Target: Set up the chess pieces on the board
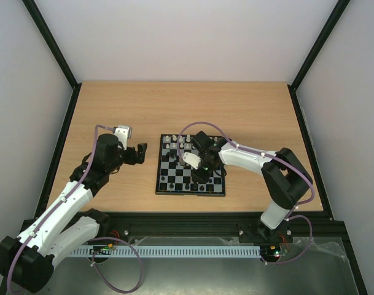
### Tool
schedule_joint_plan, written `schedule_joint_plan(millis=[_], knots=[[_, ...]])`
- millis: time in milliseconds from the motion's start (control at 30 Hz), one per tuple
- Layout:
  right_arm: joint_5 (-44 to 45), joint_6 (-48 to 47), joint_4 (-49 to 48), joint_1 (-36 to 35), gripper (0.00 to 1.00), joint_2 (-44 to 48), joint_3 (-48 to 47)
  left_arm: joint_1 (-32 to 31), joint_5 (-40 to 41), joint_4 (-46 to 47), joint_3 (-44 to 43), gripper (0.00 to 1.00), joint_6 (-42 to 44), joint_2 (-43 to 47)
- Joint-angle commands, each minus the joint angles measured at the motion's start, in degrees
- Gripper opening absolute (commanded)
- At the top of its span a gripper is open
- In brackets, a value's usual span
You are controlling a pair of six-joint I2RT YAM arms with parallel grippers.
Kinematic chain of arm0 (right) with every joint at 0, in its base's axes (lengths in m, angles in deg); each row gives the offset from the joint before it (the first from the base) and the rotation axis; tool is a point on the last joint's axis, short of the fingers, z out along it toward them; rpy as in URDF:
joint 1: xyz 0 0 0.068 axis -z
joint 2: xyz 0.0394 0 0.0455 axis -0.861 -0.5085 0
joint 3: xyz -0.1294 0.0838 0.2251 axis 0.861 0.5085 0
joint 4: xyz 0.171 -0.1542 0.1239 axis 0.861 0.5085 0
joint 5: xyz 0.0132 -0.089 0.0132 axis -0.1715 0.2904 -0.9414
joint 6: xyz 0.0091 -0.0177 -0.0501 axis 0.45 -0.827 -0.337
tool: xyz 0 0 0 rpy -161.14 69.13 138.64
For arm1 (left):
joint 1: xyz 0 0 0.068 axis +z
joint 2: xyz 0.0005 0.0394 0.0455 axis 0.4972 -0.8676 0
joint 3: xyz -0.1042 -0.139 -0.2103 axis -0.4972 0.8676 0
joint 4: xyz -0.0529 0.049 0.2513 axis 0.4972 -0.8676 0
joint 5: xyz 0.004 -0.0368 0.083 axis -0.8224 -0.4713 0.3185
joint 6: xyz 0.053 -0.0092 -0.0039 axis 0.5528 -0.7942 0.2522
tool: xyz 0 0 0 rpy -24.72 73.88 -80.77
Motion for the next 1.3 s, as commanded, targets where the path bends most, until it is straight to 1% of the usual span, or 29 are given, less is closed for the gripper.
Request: schedule_joint_plan(millis=[0, 67, 133, 233, 867, 1033, 1167, 1267], knots=[[1.1, 0.7, 1.3, -0.5, 0.11, -0.9, 0.4, 0.5, -0.4, 0.3, 0.0, 0.99, 0.5, 0.0], [1.4, 0.8, 1.1, -0.5, 0.14, -1.0, 0.5, 0.4, -0.4, 0.3, 0.0, 0.99, 0.5, 0.0], [1.5, 0.9, 0.8, -0.5, 0.20, -0.9, 0.5, 0.4, -0.5, 0.3, 0.0, 0.99, 0.5, -0.1], [1.2, 1.2, 0.6, -0.5, 0.23, -0.6, 0.4, 0.4, -0.5, 0.2, 0.0, 0.99, 0.5, 0.0], [2.3, 1.8, -0.6, -0.5, 0.24, 0.7, 0.4, 0.4, -0.7, 0.2, 0.0, 0.99, 0.5, -0.2], [0.5, 2.3, 0.0, -0.5, 0.27, 1.7, -1.0, 0.5, -0.8, 0.2, 0.0, 0.99, 0.5, -0.1], [-0.6, 2.8, 0.1, -0.5, 0.28, 1.8, -3.5, 0.4, -0.7, 0.3, 0.0, 0.99, 0.1, 0.2], [-0.5, 2.2, -0.6, -0.4, 0.28, 1.0, -4.9, 0.5, 1.0, 0.6, 0.3, 0.99, -0.7, 1.2]])
